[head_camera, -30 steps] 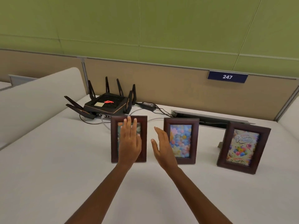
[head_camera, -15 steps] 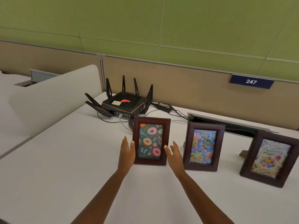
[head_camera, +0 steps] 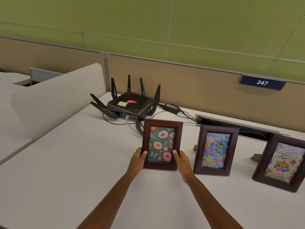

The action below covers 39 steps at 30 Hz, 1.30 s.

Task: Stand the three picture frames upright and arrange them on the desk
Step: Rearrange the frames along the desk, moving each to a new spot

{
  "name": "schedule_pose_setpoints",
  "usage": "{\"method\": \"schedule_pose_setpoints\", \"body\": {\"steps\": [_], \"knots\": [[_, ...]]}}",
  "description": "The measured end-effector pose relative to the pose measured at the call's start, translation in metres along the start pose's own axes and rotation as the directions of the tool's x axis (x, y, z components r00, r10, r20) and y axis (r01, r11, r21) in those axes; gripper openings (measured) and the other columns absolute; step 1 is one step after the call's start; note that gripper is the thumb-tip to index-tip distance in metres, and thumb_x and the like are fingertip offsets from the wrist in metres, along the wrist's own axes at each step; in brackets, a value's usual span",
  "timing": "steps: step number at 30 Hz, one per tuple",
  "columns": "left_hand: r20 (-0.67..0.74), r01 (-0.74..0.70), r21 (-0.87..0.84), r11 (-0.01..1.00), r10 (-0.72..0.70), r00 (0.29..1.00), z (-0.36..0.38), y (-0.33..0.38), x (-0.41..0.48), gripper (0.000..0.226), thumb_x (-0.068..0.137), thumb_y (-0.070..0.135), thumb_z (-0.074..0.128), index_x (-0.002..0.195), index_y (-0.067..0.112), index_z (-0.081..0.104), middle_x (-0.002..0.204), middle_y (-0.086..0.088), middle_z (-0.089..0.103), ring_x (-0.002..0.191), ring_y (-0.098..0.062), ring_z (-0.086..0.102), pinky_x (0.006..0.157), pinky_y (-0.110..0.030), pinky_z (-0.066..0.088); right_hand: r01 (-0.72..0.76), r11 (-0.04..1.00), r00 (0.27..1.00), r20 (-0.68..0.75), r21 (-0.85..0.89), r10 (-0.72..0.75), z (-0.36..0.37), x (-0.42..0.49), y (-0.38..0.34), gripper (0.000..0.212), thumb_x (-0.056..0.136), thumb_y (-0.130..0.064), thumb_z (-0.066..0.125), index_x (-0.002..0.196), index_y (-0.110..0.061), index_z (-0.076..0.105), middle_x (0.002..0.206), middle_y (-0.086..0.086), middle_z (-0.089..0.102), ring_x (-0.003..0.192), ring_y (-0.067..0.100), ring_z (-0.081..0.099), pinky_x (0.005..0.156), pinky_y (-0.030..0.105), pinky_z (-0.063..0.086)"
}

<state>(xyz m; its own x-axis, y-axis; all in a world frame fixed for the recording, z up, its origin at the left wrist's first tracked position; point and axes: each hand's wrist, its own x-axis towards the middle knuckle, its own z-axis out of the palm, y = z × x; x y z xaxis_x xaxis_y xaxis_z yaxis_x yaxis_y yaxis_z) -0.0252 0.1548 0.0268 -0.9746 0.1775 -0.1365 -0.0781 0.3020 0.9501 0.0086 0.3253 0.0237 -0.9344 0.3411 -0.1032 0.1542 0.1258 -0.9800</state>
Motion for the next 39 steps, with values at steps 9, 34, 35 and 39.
{"method": "schedule_pose_setpoints", "body": {"steps": [9, 34, 35, 39], "knots": [[0.046, -0.038, -0.107, 0.993, 0.044, 0.998, -0.034, -0.005, 0.014, 0.032, 0.097, 0.011, 0.039, 0.123, -0.005, 0.046, 0.125, -0.025, 0.058, 0.110, -0.031, 0.058, 0.091, -0.036, 0.049, -0.028, 0.994, 0.991, 0.135, 0.109, 0.013, 0.014, 0.004, -0.004, 0.020, 0.092, -0.030, 0.046, 0.106, -0.016, 0.051, 0.107, 0.005, 0.063, 0.097, 0.018, 0.063, 0.072, 0.023, 0.055], [-0.061, -0.143, -0.266, 0.954, 0.131, 0.990, -0.187, -0.009, 0.055, 0.032, 0.097, 0.010, 0.038, 0.127, 0.001, 0.047, 0.112, -0.010, 0.058, 0.103, -0.021, 0.057, 0.077, -0.015, 0.051, 0.045, 0.967, 0.921, 0.365, 0.251, -0.137, 0.157, 0.049, -0.087, 0.031, 0.086, -0.004, 0.052, 0.111, -0.022, 0.049, 0.105, 0.001, 0.065, 0.090, 0.016, 0.067, 0.068, 0.023, 0.059], [-0.077, -0.141, -0.260, 0.955, 0.125, 0.989, -0.195, -0.012, 0.057, 0.033, 0.097, 0.010, 0.038, 0.127, 0.001, 0.046, 0.112, -0.010, 0.058, 0.103, -0.022, 0.056, 0.076, -0.015, 0.051, 0.039, 0.969, 0.915, 0.381, 0.243, -0.132, 0.167, 0.051, -0.088, 0.033, 0.085, 0.000, 0.051, 0.109, -0.023, 0.049, 0.103, 0.000, 0.065, 0.088, 0.014, 0.067, 0.067, 0.023, 0.058], [-0.156, -0.133, -0.234, 0.963, 0.098, 0.983, -0.222, -0.026, 0.066, 0.032, 0.097, 0.008, 0.038, 0.126, -0.002, 0.047, 0.109, -0.009, 0.058, 0.099, -0.021, 0.056, 0.062, -0.004, 0.052, 0.005, 0.975, 0.902, 0.419, 0.223, -0.100, 0.205, 0.065, -0.091, 0.040, 0.080, 0.010, 0.048, 0.104, -0.022, 0.050, 0.110, 0.007, 0.062, 0.096, 0.024, 0.063, 0.080, 0.033, 0.054]]}}
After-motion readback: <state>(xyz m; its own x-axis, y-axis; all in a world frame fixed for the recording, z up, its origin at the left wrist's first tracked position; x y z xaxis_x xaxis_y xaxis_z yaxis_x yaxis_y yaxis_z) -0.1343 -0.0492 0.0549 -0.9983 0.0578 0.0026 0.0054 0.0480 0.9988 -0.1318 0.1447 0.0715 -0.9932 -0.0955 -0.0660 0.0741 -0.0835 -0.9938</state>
